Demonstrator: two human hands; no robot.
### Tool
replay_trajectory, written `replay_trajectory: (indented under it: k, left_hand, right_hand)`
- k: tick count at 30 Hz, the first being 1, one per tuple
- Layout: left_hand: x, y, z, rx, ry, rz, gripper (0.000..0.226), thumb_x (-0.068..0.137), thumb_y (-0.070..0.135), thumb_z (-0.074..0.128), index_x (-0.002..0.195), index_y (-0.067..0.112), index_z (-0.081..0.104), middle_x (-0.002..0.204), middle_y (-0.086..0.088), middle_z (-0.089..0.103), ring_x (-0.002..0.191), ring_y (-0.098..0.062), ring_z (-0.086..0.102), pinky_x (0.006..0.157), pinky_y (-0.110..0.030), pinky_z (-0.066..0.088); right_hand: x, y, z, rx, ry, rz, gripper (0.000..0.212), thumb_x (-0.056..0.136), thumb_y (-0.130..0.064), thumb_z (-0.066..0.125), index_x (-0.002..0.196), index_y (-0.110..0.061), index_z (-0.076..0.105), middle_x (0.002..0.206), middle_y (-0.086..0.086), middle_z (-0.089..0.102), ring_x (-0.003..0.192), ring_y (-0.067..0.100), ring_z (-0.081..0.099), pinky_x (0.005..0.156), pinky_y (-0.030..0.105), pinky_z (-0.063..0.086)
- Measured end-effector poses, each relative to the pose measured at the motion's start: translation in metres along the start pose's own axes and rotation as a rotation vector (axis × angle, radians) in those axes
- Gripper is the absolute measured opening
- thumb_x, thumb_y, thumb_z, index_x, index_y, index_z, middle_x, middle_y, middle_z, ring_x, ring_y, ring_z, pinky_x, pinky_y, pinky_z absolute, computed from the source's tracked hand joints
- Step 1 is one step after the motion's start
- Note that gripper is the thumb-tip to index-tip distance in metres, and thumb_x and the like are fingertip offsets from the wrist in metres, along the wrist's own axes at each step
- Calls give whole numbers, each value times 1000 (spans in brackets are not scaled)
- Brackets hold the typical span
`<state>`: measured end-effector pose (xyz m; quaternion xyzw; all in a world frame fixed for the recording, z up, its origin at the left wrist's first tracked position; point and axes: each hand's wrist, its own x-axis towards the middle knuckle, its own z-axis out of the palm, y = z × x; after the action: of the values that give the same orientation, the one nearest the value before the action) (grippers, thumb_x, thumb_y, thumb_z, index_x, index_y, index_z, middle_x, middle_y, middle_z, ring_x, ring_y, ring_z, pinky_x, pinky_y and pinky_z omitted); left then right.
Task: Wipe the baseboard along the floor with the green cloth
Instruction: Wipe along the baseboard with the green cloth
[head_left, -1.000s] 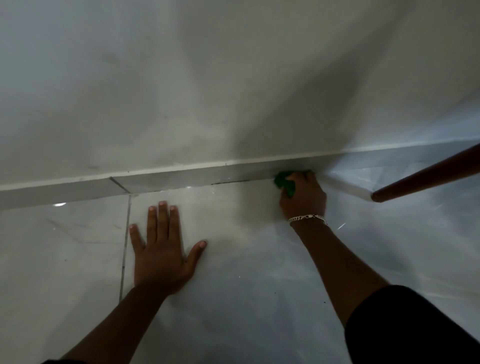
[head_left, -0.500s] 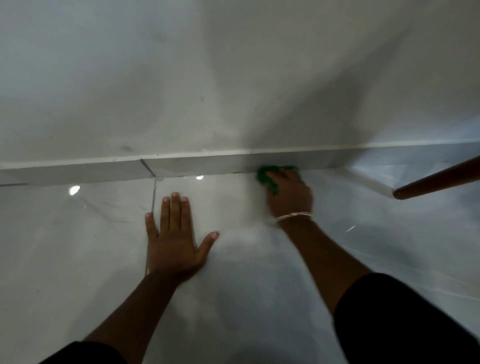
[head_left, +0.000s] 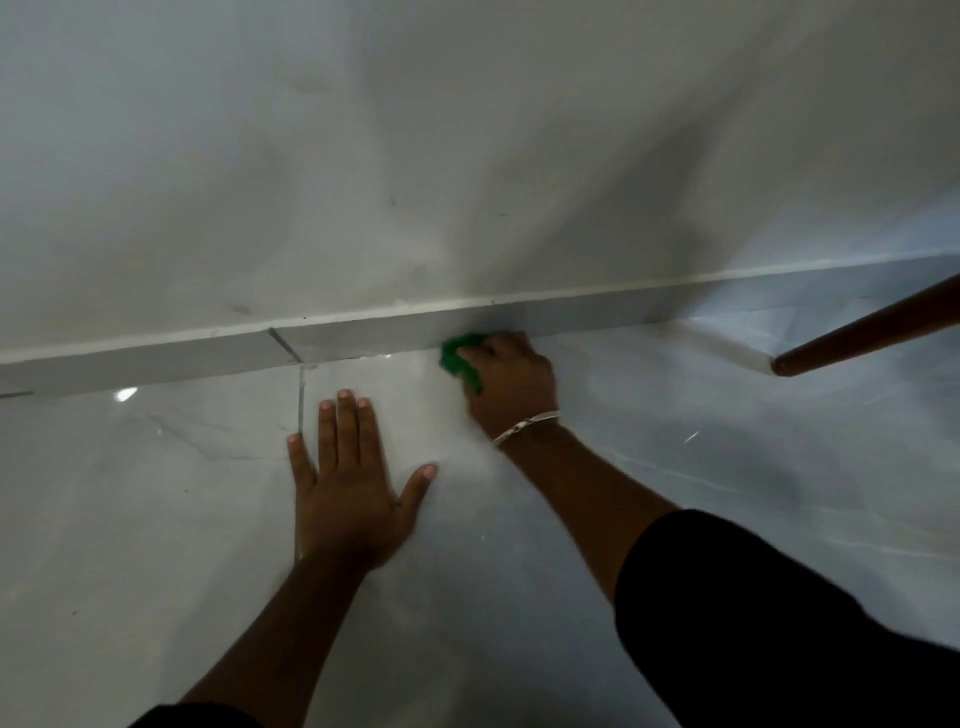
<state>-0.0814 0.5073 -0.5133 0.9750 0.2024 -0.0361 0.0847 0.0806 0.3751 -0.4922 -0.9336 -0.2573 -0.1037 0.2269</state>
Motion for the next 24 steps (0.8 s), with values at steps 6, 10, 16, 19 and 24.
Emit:
replay_trajectory:
  k: [6, 10, 16, 19, 24]
  left_hand:
    - [0, 2, -3, 7, -8, 2, 99, 87, 75, 20, 156, 6, 4, 167, -18, 5, 155, -34, 3, 121, -65, 7]
    - [3, 3, -1, -6, 5, 22, 99, 87, 73, 24, 156, 4, 6, 167, -20, 7, 154, -37, 5, 120, -66, 9]
    - [7, 3, -2, -1, -5, 13, 101, 85, 78, 9, 156, 6, 3, 168, -17, 2, 154, -34, -1, 121, -64, 6]
    - [6, 4, -5, 2, -7, 14, 99, 87, 75, 20, 156, 6, 7, 167, -17, 7, 154, -34, 3, 121, -64, 9]
    - [4, 4, -5, -7, -3, 15, 98, 88, 73, 21, 156, 5, 7, 167, -17, 7, 155, -34, 3, 121, -64, 9]
  right_hand:
    - [6, 73, -50, -27, -51, 276, 20, 78, -20, 69, 97, -18, 75, 101, 14, 71, 92, 36, 65, 73, 40, 54]
    - [10, 18, -14, -10, -56, 327, 26, 70, -21, 59, 90, -23, 75, 98, 11, 69, 95, 38, 62, 72, 42, 56]
    - [8, -61, 13, -103, -152, 16, 16, 60, -14, 70, 76, -16, 72, 84, 14, 64, 74, 40, 60, 58, 40, 54]
    - [11, -6, -1, -84, -84, -37, 12, 71, -21, 68, 81, -20, 73, 85, 11, 67, 73, 38, 62, 54, 41, 56]
    - [9, 96, -58, -170, -88, 205, 20, 84, -28, 58, 96, -26, 73, 101, 14, 65, 83, 41, 63, 68, 44, 58]
